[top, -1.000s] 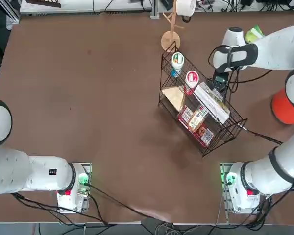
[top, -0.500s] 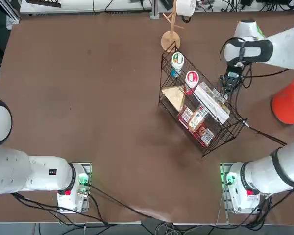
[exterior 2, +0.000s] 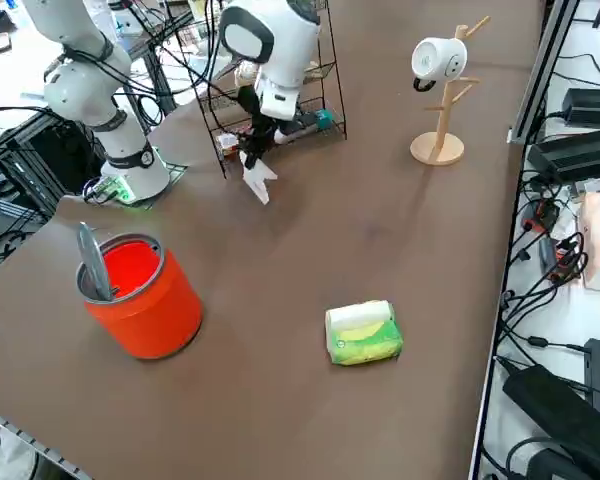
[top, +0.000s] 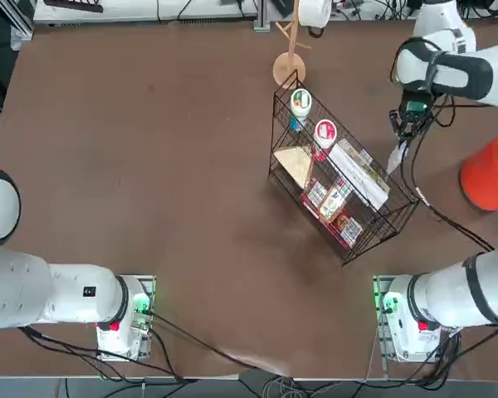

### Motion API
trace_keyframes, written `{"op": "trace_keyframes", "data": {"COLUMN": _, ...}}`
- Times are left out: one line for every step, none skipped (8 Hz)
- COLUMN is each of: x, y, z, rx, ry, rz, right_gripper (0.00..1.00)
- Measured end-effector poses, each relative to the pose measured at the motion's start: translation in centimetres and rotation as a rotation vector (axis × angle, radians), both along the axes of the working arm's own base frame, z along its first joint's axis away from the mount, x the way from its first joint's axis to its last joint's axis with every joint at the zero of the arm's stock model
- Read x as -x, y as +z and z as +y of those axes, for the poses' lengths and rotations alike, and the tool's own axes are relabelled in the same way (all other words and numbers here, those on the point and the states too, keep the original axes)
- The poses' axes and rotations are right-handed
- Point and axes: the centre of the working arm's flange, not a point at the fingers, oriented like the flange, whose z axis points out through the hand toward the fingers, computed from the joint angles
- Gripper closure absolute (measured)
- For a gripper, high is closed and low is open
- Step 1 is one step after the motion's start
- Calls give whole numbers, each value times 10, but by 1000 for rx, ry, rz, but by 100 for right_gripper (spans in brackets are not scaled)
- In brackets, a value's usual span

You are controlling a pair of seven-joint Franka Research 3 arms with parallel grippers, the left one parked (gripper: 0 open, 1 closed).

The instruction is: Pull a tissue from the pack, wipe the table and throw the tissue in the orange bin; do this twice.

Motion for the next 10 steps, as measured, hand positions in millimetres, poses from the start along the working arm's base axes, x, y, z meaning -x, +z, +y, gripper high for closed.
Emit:
{"op": "trace_keyframes", "data": {"x": -9, "y": 28, "z": -17, "rx": 15, "ry": 23, "rz": 22, "right_gripper": 98}}
{"op": "trace_keyframes", "data": {"x": -16, "y": 55, "z": -41, "rx": 34, "ry": 46, "rz": 40, "right_gripper": 98}}
{"op": "trace_keyframes", "data": {"x": -21, "y": 80, "z": -66, "rx": 57, "ry": 78, "rz": 61, "right_gripper": 98}}
{"op": "trace_keyframes", "data": {"x": -24, "y": 101, "z": -90, "rx": 71, "ry": 117, "rz": 79, "right_gripper": 98}}
{"op": "trace_keyframes", "data": {"x": -25, "y": 117, "z": -112, "rx": 82, "ry": 159, "rz": 91, "right_gripper": 98}}
{"op": "trace_keyframes", "data": {"x": -26, "y": 128, "z": -130, "rx": 104, "ry": 202, "rz": 107, "right_gripper": 98}}
{"op": "trace_keyframes", "data": {"x": -26, "y": 135, "z": -145, "rx": 131, "ry": 247, "rz": 126, "right_gripper": 98}}
{"op": "trace_keyframes", "data": {"x": -26, "y": 142, "z": -158, "rx": 160, "ry": 295, "rz": 150, "right_gripper": 98}}
{"op": "trace_keyframes", "data": {"x": -25, "y": 148, "z": -174, "rx": 187, "ry": 338, "rz": 178, "right_gripper": 98}}
{"op": "trace_keyframes", "data": {"x": -22, "y": 153, "z": -190, "rx": 193, "ry": 367, "rz": 202, "right_gripper": 98}}
